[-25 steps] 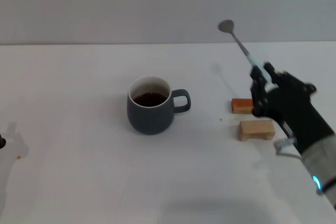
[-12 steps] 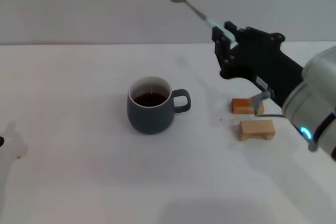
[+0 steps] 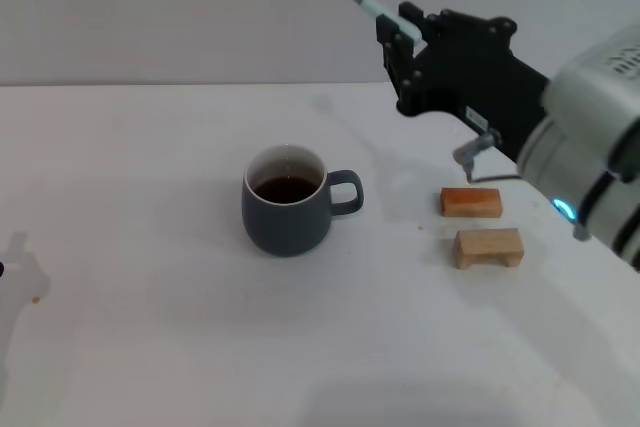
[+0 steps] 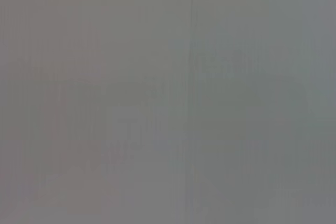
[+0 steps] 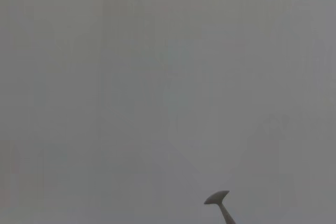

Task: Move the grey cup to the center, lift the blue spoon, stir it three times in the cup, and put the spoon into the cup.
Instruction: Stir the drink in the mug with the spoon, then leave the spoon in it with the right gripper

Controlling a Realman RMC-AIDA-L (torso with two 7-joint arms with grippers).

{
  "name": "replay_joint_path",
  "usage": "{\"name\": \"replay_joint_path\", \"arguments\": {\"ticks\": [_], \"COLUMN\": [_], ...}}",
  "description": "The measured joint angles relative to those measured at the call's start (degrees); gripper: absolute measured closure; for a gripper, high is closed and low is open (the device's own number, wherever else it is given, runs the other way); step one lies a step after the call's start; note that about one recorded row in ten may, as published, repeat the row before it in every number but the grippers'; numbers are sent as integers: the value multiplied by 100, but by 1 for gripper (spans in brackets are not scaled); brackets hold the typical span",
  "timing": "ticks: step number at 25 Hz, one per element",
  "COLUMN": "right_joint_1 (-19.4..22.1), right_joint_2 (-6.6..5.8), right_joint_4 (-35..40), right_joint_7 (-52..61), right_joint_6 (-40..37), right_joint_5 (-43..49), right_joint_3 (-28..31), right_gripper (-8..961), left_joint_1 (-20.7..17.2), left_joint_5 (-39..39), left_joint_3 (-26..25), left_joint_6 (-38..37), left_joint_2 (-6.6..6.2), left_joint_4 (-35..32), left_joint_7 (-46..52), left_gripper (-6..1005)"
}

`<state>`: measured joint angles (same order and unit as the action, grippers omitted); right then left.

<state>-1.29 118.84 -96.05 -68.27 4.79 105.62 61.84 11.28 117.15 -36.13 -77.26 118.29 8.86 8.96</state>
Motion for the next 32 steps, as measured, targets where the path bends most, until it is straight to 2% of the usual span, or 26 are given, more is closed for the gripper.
{"name": "replay_joint_path", "arguments": {"ticks": [1, 2, 3, 5, 7, 8, 12, 16, 18, 21, 22, 23, 26, 30, 31, 32], "right_joint_1": [-89, -259, -259, -421, -652, -652, -1102, -1246, -1135, -1080, -996, -996, -928, -994, -1047, -1186], "right_joint_2": [0, 2, 2, -10, -20, -20, -9, -1, 6, 12, 18, 18, 18, -2, -2, -6], "right_joint_4": [96, 305, 305, 493, 746, 746, 1283, 1248, 686, 523, 251, 251, -38, 86, 200, 439], "right_joint_7": [-2, -12, -12, -18, -18, -18, 29, 85, 87, 88, 105, 105, 111, 59, 53, 50], "right_joint_6": [-126, -561, -561, -1151, -2103, -2103, -3621, -3641, -2571, -2247, -1669, -1669, -1038, -1180, -1344, -1829], "right_joint_5": [92, 419, 419, 763, 1260, 1260, 2106, 2088, 1664, 1573, 1418, 1418, 1282, 1363, 1416, 1535], "right_joint_3": [-38, -218, -218, -470, -863, -863, -1644, -1725, -1346, -1213, -944, -944, -609, -634, -702, -901], "right_gripper": [794, 794, 794, 794, 794, 794, 794, 794, 794, 794, 794, 794, 794, 794, 794, 794], "left_joint_1": [0, -4, -9, -16, -24, -24, -59, -98, -138, -166, -177, -177, -197, -210, -213, -214], "left_joint_5": [0, 0, 0, 1, 3, 3, 10, 17, 15, 15, 16, 16, 16, 18, 18, 28], "left_joint_3": [0, 0, 0, 0, 0, 0, 10, 10, 13, 12, 9, 9, 12, 20, 24, 36], "left_joint_6": [-2, -5, -6, -8, -9, -9, -10, -30, -75, -83, -85, -85, -98, -104, -106, -107], "left_joint_2": [0, 0, 0, 0, 4, 4, 15, 15, 19, 19, 17, 17, 14, 16, 19, 19], "left_joint_4": [0, 1, 1, 1, 1, 1, 14, 33, 28, 39, 42, 42, 45, 51, 51, 53], "left_joint_7": [0, 0, 0, 0, 0, 0, 0, 0, 0, 0, 0, 0, 0, 0, 0, 0], "left_gripper": [1001, 1001, 1001, 1001, 1001, 1001, 1001, 1001, 1001, 1001, 1001, 1001, 1001, 1001, 1001, 1001]}}
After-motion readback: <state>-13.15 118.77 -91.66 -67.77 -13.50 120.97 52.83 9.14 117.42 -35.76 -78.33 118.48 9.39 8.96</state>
